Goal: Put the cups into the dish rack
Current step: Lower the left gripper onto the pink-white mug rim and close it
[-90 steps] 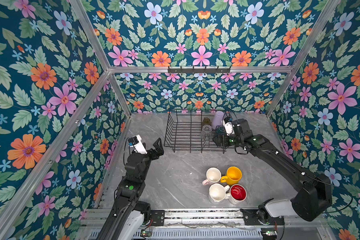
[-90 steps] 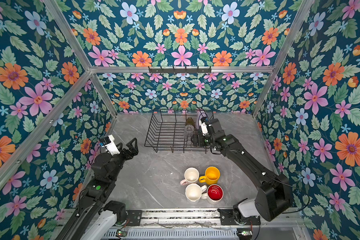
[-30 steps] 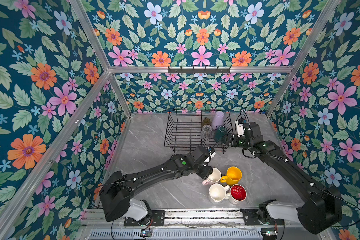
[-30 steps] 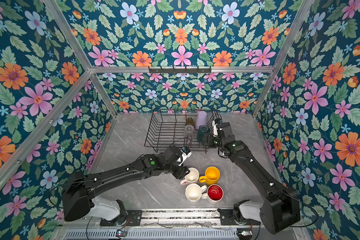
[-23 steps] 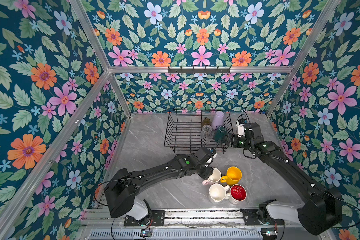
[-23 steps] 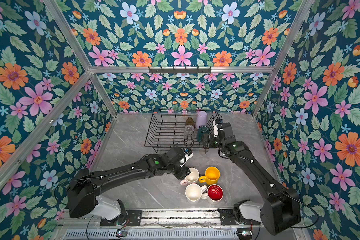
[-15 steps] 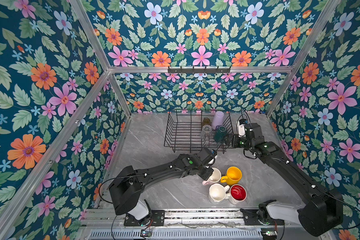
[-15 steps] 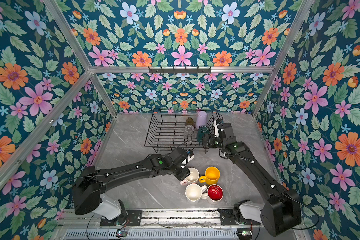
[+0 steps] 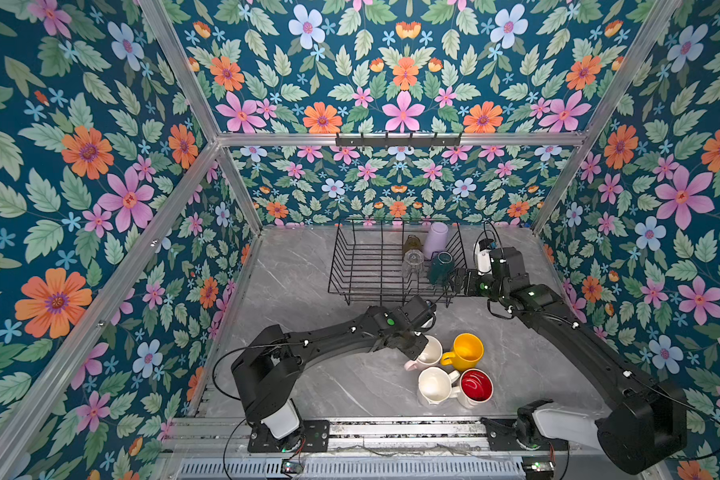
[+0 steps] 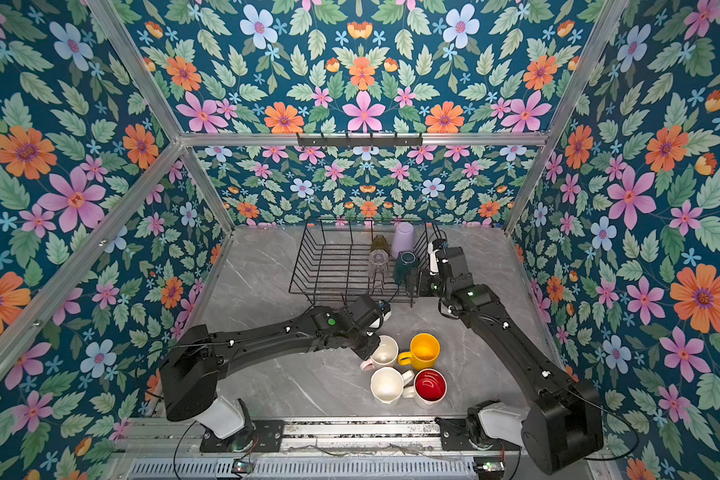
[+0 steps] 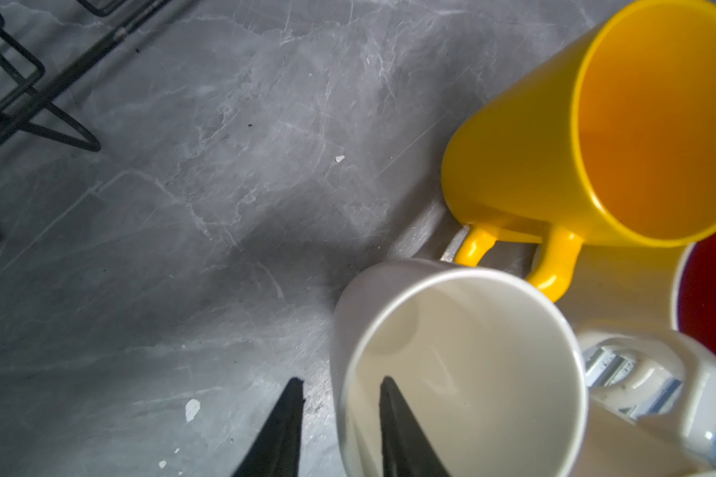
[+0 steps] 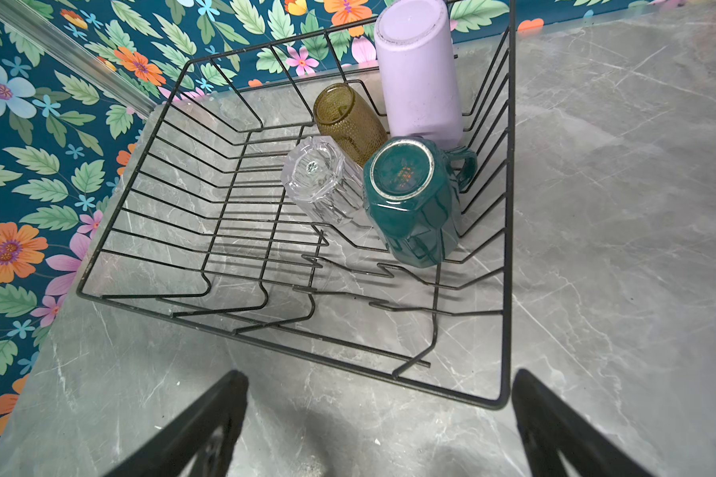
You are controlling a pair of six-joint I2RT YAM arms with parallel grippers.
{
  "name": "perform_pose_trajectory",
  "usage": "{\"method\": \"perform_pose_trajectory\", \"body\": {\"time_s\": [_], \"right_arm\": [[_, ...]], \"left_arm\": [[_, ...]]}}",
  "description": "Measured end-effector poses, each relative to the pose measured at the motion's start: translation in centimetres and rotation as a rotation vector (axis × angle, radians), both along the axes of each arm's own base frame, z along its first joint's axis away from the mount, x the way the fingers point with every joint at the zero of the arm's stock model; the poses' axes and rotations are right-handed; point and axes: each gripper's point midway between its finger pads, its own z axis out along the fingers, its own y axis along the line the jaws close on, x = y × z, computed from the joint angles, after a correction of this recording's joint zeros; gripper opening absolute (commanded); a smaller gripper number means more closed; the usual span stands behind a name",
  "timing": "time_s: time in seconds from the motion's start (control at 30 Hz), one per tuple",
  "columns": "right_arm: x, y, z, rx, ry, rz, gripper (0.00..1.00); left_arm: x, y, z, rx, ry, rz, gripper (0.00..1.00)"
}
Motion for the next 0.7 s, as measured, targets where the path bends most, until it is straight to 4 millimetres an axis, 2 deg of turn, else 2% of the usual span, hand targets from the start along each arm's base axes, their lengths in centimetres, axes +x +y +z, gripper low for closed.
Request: {"method": "perform_pose_trajectory", "body": {"time_s": [0.13,0.23,0.37,0.7], "right_arm": [[0.0,0.0,-0.1,-0.001,0.001,0.000,0.99],[0.0,-0.1,-0.2,-0.002,0.003,-0.001,0.99],[0.0,-0.1,-0.2,-0.001,0.002,-0.003,0.99],[0.3,-0.1,-0.2,0.001,0.002,-0.002,0.99]], "left_arm": [[0.0,-0.1,0.1,-0.004,0.001,-0.001,0.17],[0.1,-0.1,0.1,-0.001,-0.003,0.005,0.06],[0.0,0.2,0.0,0.012,0.003,0.008,0.00],[0.9,1.1,0.2,0.029,-0.022,0.058,0.00]]}}
